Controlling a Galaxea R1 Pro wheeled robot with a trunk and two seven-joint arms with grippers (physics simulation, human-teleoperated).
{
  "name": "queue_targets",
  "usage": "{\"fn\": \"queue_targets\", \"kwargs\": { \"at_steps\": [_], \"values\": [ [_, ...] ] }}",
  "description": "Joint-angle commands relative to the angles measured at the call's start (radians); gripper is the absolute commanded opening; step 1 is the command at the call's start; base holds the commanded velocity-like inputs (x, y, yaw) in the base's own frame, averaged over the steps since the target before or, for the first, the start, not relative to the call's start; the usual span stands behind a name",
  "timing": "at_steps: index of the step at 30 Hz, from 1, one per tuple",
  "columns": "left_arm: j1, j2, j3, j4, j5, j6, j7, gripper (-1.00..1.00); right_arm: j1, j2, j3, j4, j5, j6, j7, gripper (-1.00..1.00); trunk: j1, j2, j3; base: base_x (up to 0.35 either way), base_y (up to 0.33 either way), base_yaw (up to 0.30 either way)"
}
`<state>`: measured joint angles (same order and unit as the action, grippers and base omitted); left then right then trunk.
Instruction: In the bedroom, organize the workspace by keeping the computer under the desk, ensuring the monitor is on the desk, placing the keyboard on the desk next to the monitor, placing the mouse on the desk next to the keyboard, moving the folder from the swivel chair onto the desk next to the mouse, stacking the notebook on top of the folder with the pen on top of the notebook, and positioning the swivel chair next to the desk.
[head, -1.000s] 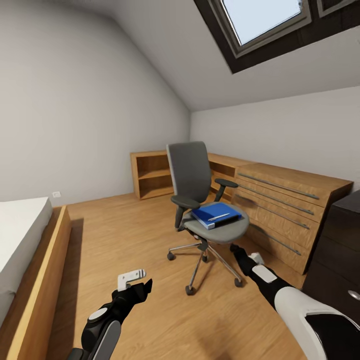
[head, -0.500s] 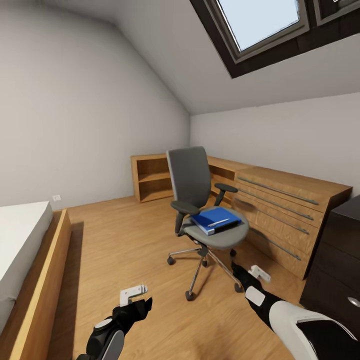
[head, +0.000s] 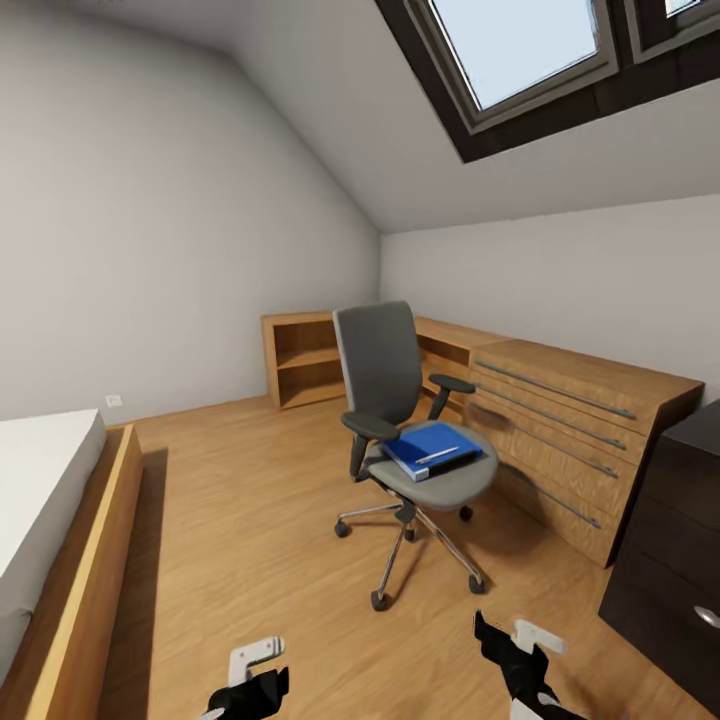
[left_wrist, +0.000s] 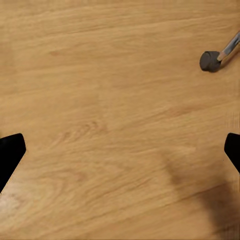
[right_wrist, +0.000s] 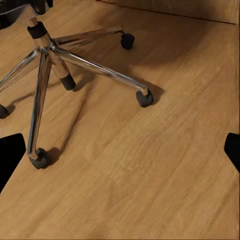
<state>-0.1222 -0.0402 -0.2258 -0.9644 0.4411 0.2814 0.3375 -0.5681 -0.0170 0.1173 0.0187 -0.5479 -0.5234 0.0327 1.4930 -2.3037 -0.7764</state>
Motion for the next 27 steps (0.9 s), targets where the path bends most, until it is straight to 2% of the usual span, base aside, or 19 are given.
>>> {"fn": "queue_targets", "kwargs": {
  "at_steps": [1,3,8,10,11,12,15,27],
  "values": [
    [-0.001,0.000,-0.003,0.005,0.009,-0.004,0.009,1.00,0.006,0.001,0.009,0.002,-0.008,-0.023,0.004,1.00,-0.004,0.007,0.002,0.000,0.000,0.000],
    [-0.001,0.000,-0.005,0.036,0.006,-0.018,0.010,1.00,0.031,0.003,0.009,0.003,-0.006,-0.070,0.004,1.00,-0.012,0.021,0.008,0.000,0.000,0.000],
    [-0.001,-0.001,-0.006,0.113,-0.004,-0.032,0.011,1.00,0.061,0.001,0.006,0.003,-0.008,-0.096,-0.002,1.00,-0.031,0.056,0.024,0.000,0.000,0.000],
    [-0.001,0.001,-0.006,0.146,-0.014,-0.064,0.010,1.00,0.065,-0.002,0.005,0.003,-0.011,-0.096,-0.004,1.00,-0.039,0.070,0.030,0.000,0.000,0.000],
    [-0.001,0.000,-0.006,0.163,-0.017,-0.112,0.009,1.00,0.067,-0.003,0.005,0.003,-0.010,-0.099,-0.005,1.00,-0.042,0.077,0.034,0.000,0.000,0.000],
    [-0.001,-0.001,-0.007,0.170,-0.017,-0.132,0.009,1.00,0.068,-0.003,0.005,0.003,-0.010,-0.100,-0.005,1.00,-0.046,0.084,0.037,0.000,0.000,0.000],
    [-0.001,-0.002,-0.013,0.188,-0.019,-0.165,0.010,1.00,0.069,-0.003,0.005,0.003,-0.009,-0.103,-0.005,1.00,-0.058,0.105,0.046,0.000,0.000,0.000],
    [-0.001,-0.003,-0.020,0.210,-0.018,-0.175,0.012,1.00,0.071,0.007,0.009,0.004,-0.005,-0.107,-0.005,1.00,-0.104,0.189,0.083,0.000,0.000,0.000]
  ]
}}
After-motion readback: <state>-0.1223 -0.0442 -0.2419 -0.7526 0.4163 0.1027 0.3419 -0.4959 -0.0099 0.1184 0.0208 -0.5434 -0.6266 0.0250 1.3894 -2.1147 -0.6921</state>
